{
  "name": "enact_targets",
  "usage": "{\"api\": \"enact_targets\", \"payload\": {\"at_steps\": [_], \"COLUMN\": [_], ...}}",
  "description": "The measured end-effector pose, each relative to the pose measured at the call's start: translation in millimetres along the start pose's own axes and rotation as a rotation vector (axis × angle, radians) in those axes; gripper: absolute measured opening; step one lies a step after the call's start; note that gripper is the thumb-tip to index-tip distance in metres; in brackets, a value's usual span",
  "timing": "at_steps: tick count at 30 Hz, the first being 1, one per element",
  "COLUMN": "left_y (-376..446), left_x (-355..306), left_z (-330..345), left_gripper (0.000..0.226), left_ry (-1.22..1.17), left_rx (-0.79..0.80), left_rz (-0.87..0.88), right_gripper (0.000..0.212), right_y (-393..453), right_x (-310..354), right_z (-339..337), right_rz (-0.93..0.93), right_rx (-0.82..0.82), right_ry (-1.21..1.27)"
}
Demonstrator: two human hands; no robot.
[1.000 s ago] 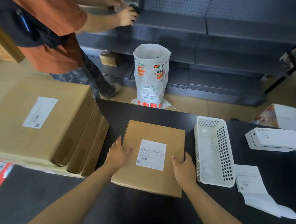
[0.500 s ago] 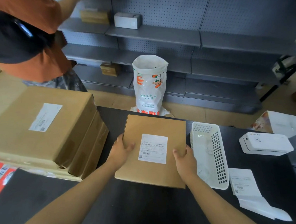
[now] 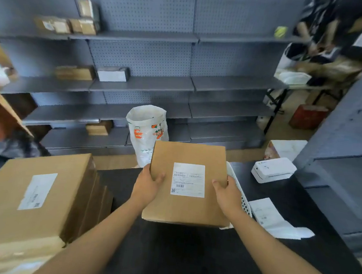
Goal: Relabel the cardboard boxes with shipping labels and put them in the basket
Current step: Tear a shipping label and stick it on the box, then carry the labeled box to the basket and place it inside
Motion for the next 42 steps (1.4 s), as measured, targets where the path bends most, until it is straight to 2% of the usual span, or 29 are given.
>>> {"api": "enact_targets", "payload": {"at_steps": [6, 13, 20, 24, 28, 34, 42], "left_y": [-14.5, -79.6, -209.0, -313.7, -410.0, -481.3, -486.8], "left_x": [-53.9, -129.0, -210.7, -248.5, -275.1, -305.5, -353.4], "left_z": [40.2, 141.8, 267.4, 344.9, 409.1, 477.6, 613.2], "left_gripper": [0.056, 0.056, 0.055, 0.048, 0.049, 0.042, 0.045], "left_ry": [-0.006, -0.001, -0.027, 0.003, 0.019, 0.026, 0.122], "left_rx": [0.127, 0.367, 0.63, 0.789, 0.929, 1.021, 1.095], "left_rz": [0.212, 0.42, 0.603, 0.689, 0.749, 0.827, 0.824], "right_gripper": [0.052, 0.058, 0.051, 0.057, 0.058, 0.06, 0.062], "right_y": [-24.0, -71.0, -161.3, -233.9, -293.3, -325.0, -263.6], "right_x": [-26.9, -97.2, -195.2, -253.3, -298.9, -352.7, -418.3], "right_z": [-70.5, -192.2, -342.4, -425.2, -497.5, -558.3, -636.3], "right_rz": [0.081, 0.227, 0.394, 0.541, 0.593, 0.677, 0.734], "right_rx": [-0.191, -0.495, -0.771, -0.927, -1.056, -1.119, -1.115], "right_ry": [0.069, 0.075, 0.089, 0.087, 0.062, 0.134, 0.164]}}
Point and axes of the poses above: each hand's wrist, its own y-axis towards the middle knuckle, its own z-axis out of the palm, x = y × z, the point moved 2 cm from there along y, towards the middle knuckle, and after that the axes turned 3 degrees about -x, right-handed, at the moved point
